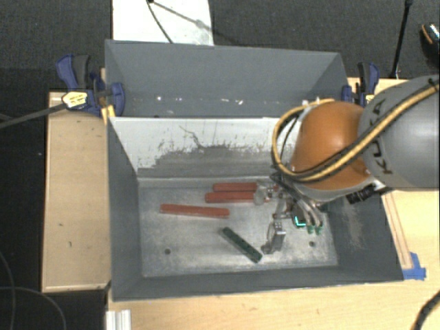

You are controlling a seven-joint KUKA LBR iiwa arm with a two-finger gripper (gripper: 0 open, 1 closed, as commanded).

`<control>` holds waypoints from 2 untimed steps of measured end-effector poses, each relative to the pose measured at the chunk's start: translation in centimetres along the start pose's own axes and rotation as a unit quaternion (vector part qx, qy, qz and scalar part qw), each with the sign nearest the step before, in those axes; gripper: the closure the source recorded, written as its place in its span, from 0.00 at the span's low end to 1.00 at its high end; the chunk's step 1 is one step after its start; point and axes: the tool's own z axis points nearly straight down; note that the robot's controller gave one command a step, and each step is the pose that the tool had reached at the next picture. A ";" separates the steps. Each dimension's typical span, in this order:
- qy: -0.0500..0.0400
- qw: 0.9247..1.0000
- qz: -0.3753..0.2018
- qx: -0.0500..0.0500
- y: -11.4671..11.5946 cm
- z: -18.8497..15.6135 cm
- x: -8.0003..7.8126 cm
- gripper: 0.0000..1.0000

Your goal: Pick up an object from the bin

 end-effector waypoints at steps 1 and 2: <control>0.001 0.999 0.035 0.000 1.9 7.8 1.6 0.00; -0.003 0.999 0.036 0.000 1.8 7.4 1.4 1.00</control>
Offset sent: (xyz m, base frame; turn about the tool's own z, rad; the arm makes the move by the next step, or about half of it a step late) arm -0.0146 0.0176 -0.0740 0.0711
